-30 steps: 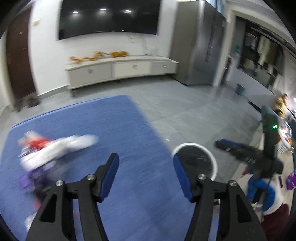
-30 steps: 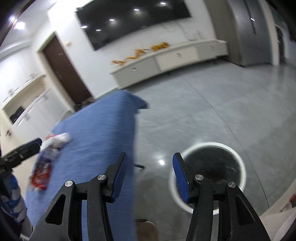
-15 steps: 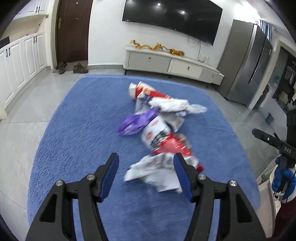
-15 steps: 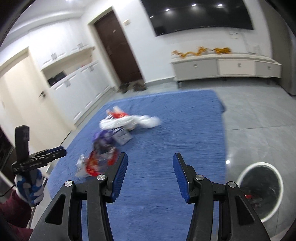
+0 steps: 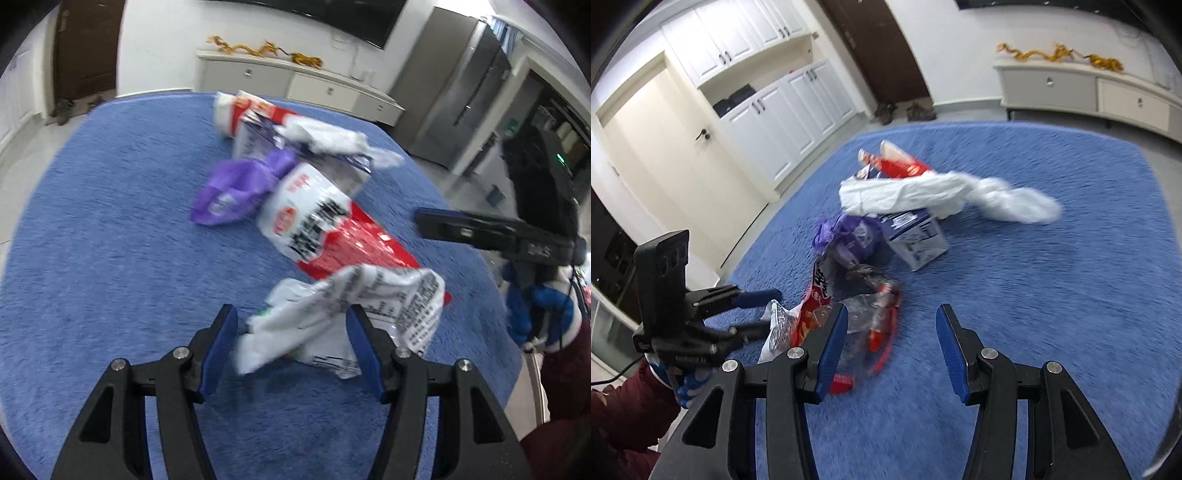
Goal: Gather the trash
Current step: 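Grasp the white printed bag with the left tool while the right grasps a red wrapper, then carry both items to the trash bin and release them from both tools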
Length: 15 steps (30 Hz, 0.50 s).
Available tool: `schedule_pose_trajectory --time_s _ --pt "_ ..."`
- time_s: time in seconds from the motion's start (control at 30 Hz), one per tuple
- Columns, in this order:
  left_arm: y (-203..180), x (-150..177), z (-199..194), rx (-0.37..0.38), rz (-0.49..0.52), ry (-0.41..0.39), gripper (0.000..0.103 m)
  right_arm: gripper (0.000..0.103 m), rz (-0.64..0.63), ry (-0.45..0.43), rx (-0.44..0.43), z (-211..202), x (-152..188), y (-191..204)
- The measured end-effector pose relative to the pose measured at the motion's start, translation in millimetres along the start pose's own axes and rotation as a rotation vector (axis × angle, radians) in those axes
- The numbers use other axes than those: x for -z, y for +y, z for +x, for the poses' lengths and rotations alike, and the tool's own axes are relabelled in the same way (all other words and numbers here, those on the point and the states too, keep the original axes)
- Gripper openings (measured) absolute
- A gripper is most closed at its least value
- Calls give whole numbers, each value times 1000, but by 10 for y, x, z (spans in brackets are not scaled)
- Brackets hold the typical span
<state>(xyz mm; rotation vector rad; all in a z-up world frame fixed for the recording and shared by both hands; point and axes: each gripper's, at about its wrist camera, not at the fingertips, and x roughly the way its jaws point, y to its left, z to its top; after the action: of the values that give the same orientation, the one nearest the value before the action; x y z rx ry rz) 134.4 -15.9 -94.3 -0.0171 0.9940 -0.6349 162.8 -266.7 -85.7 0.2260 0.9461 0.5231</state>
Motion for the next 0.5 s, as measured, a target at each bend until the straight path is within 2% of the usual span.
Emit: schedule_pose_trajectory --time_s 0.03,0.07,0.17,0.2,0.23,0.27,0.3,0.4,0.5 --pt "-24 12 17 3 4 -1 56 50 -4 17 -7 85 -11 21" --pt "-53 25 37 9 6 -1 47 50 -8 32 -12 164 -19 45" --pt "-82 52 24 17 -8 -13 40 49 -8 66 -21 340 -12 73" --pt "-96 64 9 12 -11 -18 30 43 -7 72 -23 356 -7 72" --pt "-115 84 -15 0 -10 -22 29 31 -5 81 -25 396 7 73" --pt "-130 116 -53 -6 -15 -29 27 25 -1 86 -29 414 17 70" --pt "-139 149 -100 -14 -22 -38 24 14 6 84 -37 414 33 61" --pt "-199 219 -257 -43 -38 -70 17 10 16 61 -38 329 96 52" --pt "-251 252 -451 -63 -57 -104 16 9 29 19 -33 101 162 5"
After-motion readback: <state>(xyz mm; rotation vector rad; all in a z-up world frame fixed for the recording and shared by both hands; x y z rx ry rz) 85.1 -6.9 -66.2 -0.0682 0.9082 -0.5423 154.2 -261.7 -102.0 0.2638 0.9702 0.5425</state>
